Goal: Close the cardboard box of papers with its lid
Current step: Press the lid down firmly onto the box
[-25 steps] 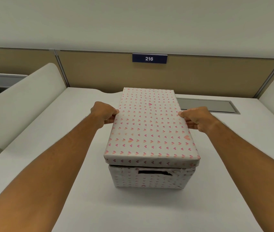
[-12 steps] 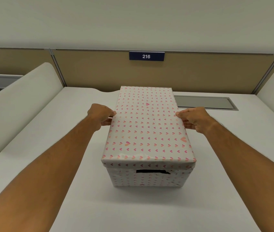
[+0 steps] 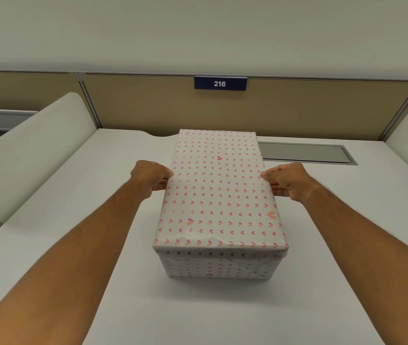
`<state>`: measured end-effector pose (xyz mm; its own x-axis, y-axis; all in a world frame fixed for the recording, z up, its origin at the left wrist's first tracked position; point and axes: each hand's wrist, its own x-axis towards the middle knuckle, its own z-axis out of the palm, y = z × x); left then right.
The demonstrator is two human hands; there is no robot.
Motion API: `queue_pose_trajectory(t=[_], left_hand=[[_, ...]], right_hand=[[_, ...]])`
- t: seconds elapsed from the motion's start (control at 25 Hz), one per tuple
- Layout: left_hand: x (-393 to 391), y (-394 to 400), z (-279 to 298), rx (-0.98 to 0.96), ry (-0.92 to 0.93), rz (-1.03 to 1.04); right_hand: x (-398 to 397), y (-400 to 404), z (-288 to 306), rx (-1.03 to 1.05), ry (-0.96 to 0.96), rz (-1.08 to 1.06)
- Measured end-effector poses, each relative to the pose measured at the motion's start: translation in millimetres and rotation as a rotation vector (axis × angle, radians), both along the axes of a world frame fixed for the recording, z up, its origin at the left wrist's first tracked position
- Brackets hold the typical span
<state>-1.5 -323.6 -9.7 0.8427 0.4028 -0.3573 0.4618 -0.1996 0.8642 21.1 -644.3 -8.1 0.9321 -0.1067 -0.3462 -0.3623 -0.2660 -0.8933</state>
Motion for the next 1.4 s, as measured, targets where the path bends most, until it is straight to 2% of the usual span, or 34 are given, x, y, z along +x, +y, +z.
queue_pose_trajectory(t=[0.56, 0.8, 1.4], left_hand=[[4, 0, 2, 0.102, 0.069, -0.022], [-4, 4, 9, 0.033, 0.16, -0.079], [-12, 4, -5, -0.03, 0.11, 0.003]], right_hand=[[3, 8, 7, -0.15, 0.009, 0.01], [-4, -1, 17, -0.127, 0.137, 0.066], [-7, -1, 5, -0.053, 0.111, 0.02]])
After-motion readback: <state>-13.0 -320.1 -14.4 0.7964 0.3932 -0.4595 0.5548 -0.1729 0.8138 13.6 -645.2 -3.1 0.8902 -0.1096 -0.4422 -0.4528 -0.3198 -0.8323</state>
